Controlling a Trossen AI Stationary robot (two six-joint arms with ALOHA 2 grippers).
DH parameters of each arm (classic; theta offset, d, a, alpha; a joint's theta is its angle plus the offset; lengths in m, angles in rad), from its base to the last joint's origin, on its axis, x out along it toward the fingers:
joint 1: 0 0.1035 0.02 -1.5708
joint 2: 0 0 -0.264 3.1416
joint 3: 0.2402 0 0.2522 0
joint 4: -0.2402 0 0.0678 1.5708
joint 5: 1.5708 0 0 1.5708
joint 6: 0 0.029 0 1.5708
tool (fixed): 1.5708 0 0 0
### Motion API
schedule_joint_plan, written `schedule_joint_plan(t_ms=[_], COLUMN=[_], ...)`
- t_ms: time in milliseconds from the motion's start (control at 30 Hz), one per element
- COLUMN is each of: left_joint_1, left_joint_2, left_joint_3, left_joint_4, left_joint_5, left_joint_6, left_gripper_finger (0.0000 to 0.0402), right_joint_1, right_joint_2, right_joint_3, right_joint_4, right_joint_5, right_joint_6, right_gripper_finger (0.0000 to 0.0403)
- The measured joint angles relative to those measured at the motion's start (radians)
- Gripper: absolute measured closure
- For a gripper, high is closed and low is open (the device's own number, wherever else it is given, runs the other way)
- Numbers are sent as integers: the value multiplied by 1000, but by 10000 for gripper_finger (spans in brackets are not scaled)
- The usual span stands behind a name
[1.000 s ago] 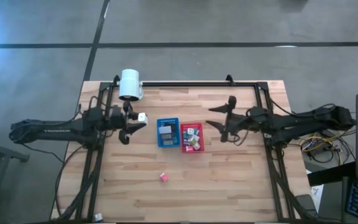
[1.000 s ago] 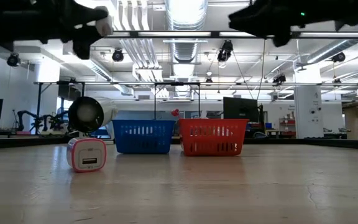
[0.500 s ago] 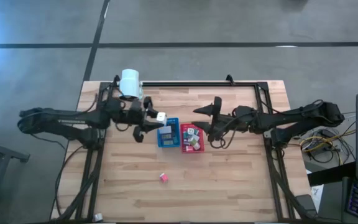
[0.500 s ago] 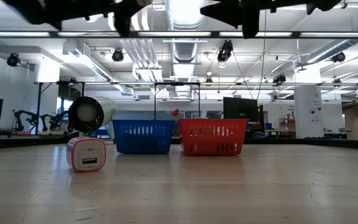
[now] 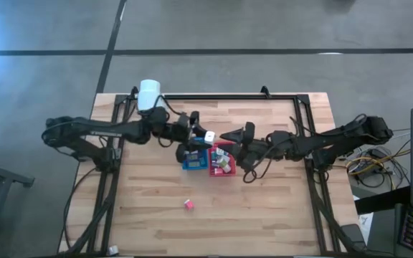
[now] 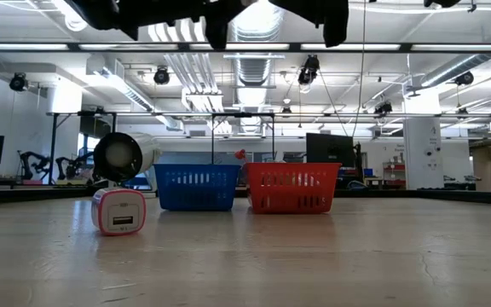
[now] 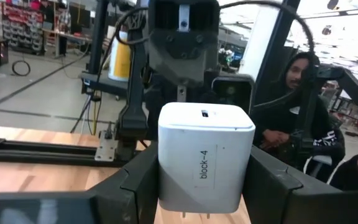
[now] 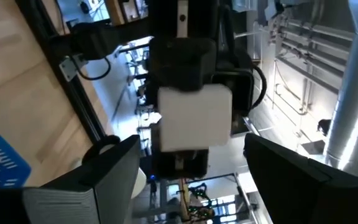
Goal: Pick & Place Office items
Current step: Put the white charger adapter into the red bin
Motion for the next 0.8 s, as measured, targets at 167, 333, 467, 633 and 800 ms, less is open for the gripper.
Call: schedule_joint_plan(t_ms=[167, 333, 467, 633, 800], left_joint_1=[0, 0, 0, 1, 1], left_joint_2=[47, 78, 92, 90, 88], left_joint_3=[34, 53, 57, 55, 55], left_joint_4=[-1, -2, -5, -6, -10], left_joint_5=[18, 41, 48, 47, 45], left_joint_6=[-4, -13, -21, -22, -22], left_gripper_finger=[226, 226, 226, 226, 226], right_joint_1=[0, 0, 0, 1, 1], right_joint_2=[14, 39, 62, 70, 69], right_joint_3=[0, 13, 31, 40, 40], right_joint_4=[12, 15, 9, 4, 6], right_joint_5=[0, 4, 25, 48, 48], right_joint_6=[0, 1, 3, 0, 0], right_gripper_finger=[119, 119, 119, 119, 124])
